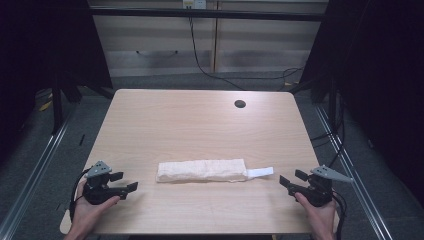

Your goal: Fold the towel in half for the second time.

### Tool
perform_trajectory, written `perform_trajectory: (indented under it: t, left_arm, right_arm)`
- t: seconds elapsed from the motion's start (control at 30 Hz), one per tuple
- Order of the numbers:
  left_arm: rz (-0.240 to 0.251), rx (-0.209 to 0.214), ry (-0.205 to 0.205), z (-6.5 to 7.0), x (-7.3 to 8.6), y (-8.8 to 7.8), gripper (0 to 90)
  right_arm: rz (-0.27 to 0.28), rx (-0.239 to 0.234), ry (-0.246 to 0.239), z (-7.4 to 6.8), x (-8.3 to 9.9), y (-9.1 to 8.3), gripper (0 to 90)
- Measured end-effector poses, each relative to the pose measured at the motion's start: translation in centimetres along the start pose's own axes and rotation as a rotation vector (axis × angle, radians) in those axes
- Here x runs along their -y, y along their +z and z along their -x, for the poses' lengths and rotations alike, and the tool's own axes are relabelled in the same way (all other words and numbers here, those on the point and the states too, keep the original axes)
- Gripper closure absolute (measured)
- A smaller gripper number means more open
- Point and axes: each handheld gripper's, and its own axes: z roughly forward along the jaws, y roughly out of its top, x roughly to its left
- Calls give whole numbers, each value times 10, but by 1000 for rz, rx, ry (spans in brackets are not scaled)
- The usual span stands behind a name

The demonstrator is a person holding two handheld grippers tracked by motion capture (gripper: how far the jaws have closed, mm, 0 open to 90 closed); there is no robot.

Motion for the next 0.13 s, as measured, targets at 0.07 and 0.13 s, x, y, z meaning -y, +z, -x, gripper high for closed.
perform_trajectory:
  t: [0.07,0.13]
  left_arm:
    - [-4,-7,2,-1,1,1,247]
    - [-7,-5,-9,-3,2,2,238]
  right_arm:
    - [-38,20,-6,0,1,4,260]
    - [-77,40,-23,-2,2,9,259]
